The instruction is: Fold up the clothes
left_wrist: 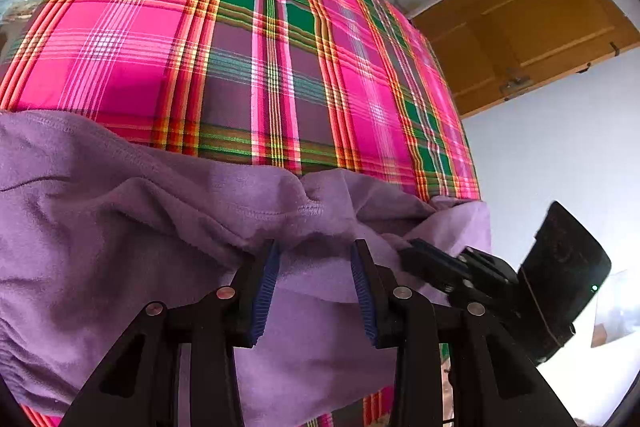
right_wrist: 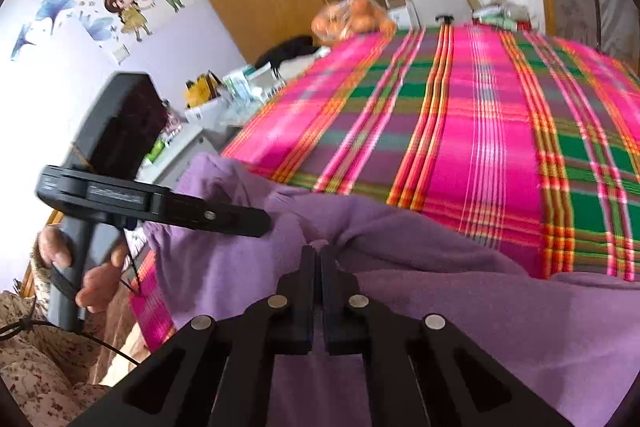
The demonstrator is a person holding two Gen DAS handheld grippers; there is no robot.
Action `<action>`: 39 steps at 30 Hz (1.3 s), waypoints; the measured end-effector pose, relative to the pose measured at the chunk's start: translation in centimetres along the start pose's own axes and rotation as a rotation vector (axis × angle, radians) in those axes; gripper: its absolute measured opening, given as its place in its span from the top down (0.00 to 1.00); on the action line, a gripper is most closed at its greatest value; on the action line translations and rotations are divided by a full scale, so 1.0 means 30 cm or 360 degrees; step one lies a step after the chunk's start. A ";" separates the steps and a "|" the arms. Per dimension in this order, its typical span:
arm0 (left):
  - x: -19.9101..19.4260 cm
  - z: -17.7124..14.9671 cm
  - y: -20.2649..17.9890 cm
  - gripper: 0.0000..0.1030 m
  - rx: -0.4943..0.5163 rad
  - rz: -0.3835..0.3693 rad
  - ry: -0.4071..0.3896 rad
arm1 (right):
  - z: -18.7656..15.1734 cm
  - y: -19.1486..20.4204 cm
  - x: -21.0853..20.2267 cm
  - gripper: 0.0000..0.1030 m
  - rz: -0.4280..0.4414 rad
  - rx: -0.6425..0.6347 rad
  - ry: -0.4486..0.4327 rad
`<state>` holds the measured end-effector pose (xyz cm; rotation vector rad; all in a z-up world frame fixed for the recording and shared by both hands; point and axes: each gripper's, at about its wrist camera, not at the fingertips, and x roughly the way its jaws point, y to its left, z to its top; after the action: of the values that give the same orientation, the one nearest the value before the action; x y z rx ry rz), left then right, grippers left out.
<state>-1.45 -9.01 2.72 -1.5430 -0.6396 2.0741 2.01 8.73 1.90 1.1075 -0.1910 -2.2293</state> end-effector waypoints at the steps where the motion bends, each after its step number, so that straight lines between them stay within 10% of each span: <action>1: 0.000 -0.002 0.000 0.64 -0.0002 -0.0003 0.0002 | -0.004 0.004 -0.009 0.97 0.0018 0.0008 -0.0008; 22: 0.005 -0.011 0.042 0.64 -0.0054 0.0022 0.0042 | -0.061 -0.005 -0.052 0.94 0.0072 0.0055 0.0035; 39: 0.011 -0.007 0.057 0.64 -0.0083 -0.0006 0.0059 | 0.008 -0.112 0.151 0.63 0.0262 0.0352 0.0191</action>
<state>-1.49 -10.11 1.35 -1.6041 -0.6876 2.0364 -1.78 8.63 -2.26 1.2894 -0.4702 -2.0247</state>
